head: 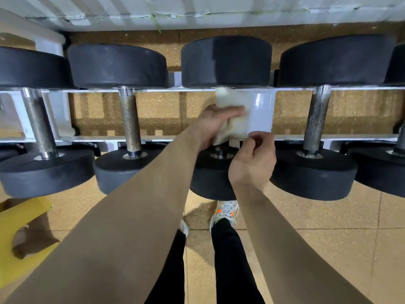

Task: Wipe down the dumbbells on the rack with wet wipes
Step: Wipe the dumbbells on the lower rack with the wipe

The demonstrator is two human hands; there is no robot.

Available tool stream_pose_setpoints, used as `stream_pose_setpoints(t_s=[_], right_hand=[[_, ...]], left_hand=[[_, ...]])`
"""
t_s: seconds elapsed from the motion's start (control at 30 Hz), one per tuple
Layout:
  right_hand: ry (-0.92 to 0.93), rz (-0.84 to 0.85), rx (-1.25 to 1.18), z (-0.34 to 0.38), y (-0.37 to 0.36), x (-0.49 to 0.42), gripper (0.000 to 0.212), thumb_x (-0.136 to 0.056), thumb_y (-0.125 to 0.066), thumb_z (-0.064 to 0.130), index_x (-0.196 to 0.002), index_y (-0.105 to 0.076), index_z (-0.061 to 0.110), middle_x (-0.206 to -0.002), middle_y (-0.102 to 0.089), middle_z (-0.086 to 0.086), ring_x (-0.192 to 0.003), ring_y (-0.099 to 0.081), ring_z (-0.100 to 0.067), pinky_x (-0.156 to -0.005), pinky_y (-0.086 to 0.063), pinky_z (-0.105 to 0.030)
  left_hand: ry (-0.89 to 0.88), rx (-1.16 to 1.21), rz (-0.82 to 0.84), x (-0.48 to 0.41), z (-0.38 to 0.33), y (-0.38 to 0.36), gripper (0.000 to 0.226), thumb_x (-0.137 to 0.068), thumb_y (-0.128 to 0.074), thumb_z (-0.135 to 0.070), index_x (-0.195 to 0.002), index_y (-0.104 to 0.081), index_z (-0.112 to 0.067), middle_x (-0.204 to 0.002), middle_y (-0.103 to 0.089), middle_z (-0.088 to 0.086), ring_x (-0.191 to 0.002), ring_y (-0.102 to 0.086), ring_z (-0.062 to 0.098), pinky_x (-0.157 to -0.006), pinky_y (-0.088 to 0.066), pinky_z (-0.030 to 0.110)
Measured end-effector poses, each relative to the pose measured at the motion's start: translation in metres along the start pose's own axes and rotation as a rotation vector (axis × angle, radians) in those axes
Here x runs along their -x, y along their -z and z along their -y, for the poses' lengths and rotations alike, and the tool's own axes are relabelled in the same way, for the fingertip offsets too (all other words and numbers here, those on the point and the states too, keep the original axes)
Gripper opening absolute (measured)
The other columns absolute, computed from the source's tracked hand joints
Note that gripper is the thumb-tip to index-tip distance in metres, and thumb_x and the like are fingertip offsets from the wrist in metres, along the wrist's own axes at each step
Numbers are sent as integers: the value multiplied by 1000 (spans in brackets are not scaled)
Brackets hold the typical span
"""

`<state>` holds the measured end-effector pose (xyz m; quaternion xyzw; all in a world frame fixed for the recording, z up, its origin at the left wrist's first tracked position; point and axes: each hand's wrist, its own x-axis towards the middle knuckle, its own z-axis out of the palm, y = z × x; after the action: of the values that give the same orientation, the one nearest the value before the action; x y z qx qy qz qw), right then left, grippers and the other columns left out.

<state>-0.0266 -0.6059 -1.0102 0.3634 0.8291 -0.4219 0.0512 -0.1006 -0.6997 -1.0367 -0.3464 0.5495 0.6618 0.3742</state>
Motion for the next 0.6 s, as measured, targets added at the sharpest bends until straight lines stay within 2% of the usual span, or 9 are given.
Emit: stream_pose_setpoints(t_s=[0.07, 0.17, 0.27, 0.33, 0.4, 0.47, 0.53, 0.6], right_hand=[[-2, 10, 14, 3, 1, 0, 32, -84, -37, 32, -103, -59, 19, -103, -65, -3, -92, -60, -25, -79, -52, -45], [-8, 14, 12, 6, 2, 1, 32, -84, -36, 31, -102, -59, 16, -105, -65, -7, -95, -60, -28, -80, -52, -45], [-7, 9, 19, 6, 1, 1, 31, -84, -38, 30, -100, -60, 15, -104, -65, -8, -94, -59, -28, -78, -51, -44], [-8, 1, 24, 4, 0, -1, 32, -85, -37, 30, -99, -61, 14, -103, -65, -7, -93, -59, -29, -76, -51, -43], [-7, -4, 23, 1, -2, -1, 31, -85, -37, 30, -98, -61, 15, -101, -65, -6, -92, -60, -30, -76, -51, -44], [7, -16, 21, -1, -3, -2, 31, -86, -36, 30, -98, -61, 15, -100, -65, -6, -90, -60, -29, -76, -51, -46], [10, -22, 16, -3, -4, -3, 32, -85, -36, 30, -97, -62, 15, -99, -66, -6, -89, -60, -29, -76, -51, -46], [15, -24, 13, -4, -5, -3, 33, -85, -36, 30, -96, -63, 14, -98, -66, -7, -88, -60, -29, -76, -51, -46]], left_hand=[[28, -65, 28, 6, 14, 5, 59, -75, -89, -32, -120, -68, 0, -107, -75, 22, -101, -72, 38, -91, -59, 46], [-8, -308, -99, 7, 19, -1, 37, -84, -82, -24, -112, -66, -5, -99, -73, 9, -94, -70, 28, -78, -59, 33], [43, -470, -298, 10, 19, -19, 44, -87, -77, -27, -122, -59, -7, -115, -69, 10, -105, -66, 28, -89, -54, 33], [-33, -409, -379, 6, 14, -27, 46, -91, -73, -27, -128, -54, -7, -123, -66, 12, -114, -63, 29, -94, -51, 33], [-151, -284, -385, -1, -2, -28, 46, -93, -72, -28, -129, -53, -6, -122, -64, 8, -113, -61, 25, -96, -47, 27], [-175, -88, -369, -8, -22, -24, 40, -87, -80, -34, -113, -58, -13, -109, -68, 2, -100, -66, 21, -91, -52, 27], [-144, 66, -300, -10, -27, -19, 32, -78, -88, -30, -92, -62, -16, -89, -74, 2, -81, -71, 20, -79, -59, 32], [-143, 136, -156, -13, -20, -10, 22, -78, -87, -22, -87, -69, -13, -81, -77, 4, -76, -74, 24, -76, -61, 38]])
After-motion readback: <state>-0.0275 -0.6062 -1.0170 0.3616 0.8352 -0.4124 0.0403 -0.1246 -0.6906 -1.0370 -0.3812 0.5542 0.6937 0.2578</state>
